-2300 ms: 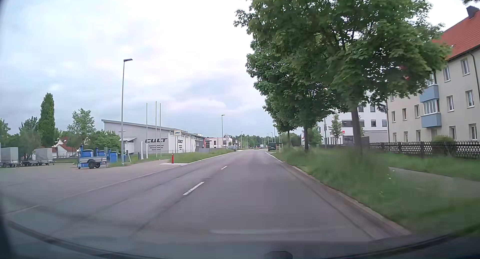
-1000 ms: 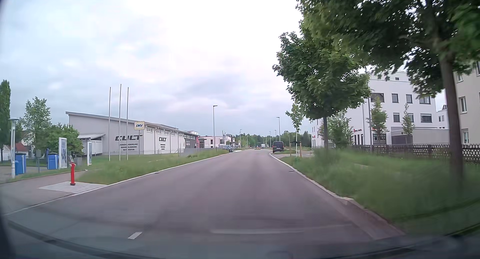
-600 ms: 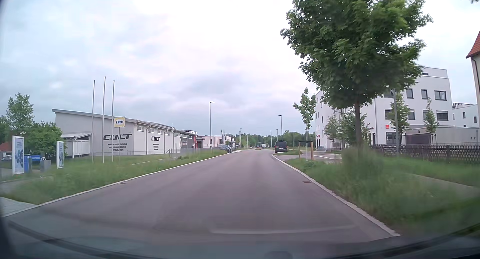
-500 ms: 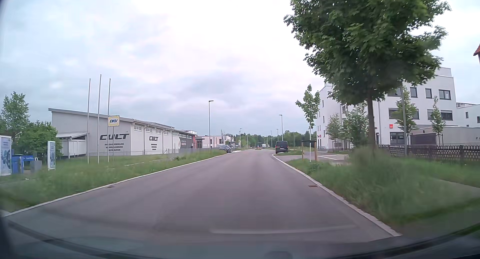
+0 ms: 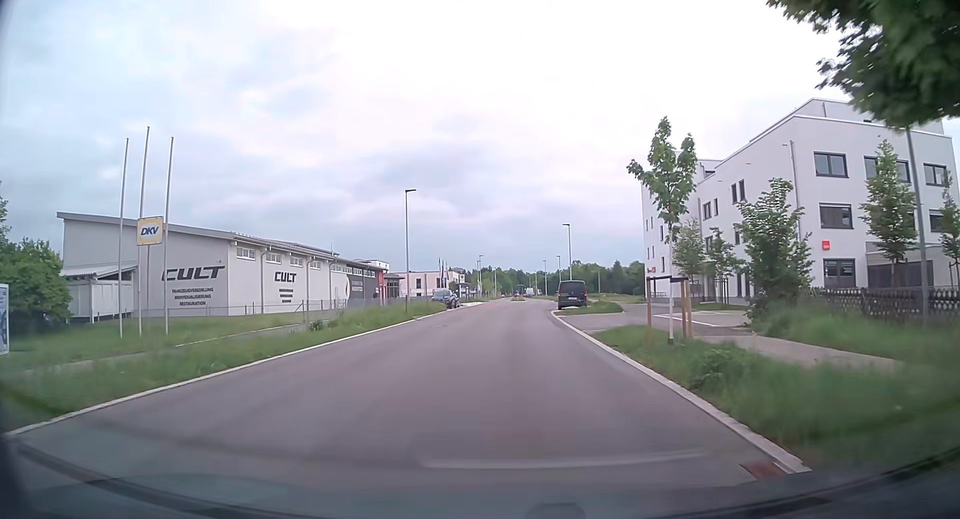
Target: Follow the waypoints while adhering to traffic rules and regulations
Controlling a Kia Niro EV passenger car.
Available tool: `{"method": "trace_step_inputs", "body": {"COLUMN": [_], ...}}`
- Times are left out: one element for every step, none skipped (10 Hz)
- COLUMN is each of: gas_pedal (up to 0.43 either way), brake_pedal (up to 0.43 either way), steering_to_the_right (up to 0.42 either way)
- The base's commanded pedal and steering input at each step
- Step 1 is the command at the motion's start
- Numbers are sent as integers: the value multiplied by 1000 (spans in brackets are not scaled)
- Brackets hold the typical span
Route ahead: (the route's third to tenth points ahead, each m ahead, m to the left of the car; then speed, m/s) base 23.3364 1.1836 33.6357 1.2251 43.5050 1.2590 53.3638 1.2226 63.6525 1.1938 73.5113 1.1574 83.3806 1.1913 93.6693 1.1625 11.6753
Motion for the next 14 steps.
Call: {"method": "trace_step_inputs", "body": {"gas_pedal": [87, 87, 87, 87, 87, 87, 87, 87, 87, 87, 87, 87, 87, 87], "brake_pedal": [0, 0, 0, 0, 0, 0, 0, 0, 0, 0, 0, 0, 0, 0], "steering_to_the_right": [-2, 0, 2, 3, 4, 4, 5, 6, 5, 6, 6, 7, 8, 8]}}
